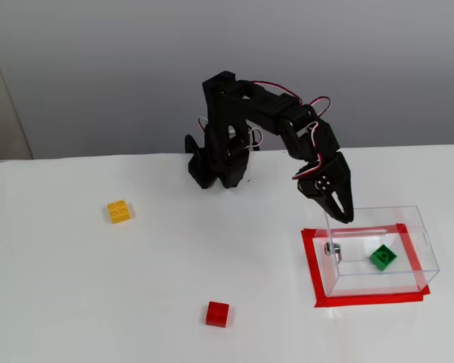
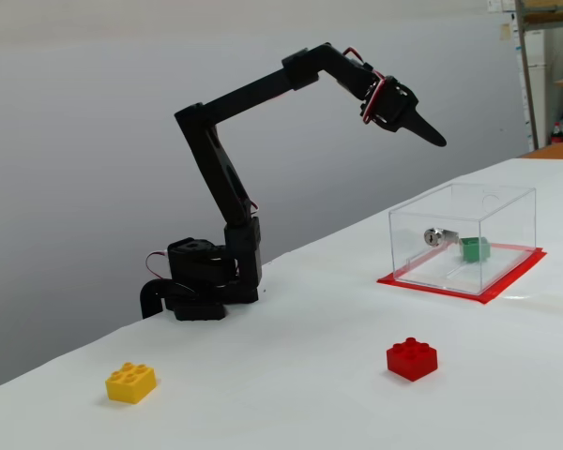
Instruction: Pick the green lego brick and place it into the transparent box
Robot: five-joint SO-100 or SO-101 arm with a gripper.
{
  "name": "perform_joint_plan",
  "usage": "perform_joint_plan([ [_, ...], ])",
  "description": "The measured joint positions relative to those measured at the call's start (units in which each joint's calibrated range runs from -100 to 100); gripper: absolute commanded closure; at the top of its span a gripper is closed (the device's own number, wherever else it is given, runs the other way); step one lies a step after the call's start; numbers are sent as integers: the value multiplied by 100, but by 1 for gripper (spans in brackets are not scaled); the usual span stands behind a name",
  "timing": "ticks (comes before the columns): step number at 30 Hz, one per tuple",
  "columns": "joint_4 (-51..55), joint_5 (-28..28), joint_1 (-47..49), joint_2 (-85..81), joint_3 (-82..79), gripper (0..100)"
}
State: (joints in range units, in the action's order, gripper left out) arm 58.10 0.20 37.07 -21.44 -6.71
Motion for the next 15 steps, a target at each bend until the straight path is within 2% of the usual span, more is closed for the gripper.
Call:
perform_joint_plan([
  [15,0,-15,-2062,-3256,-3089,99],
])
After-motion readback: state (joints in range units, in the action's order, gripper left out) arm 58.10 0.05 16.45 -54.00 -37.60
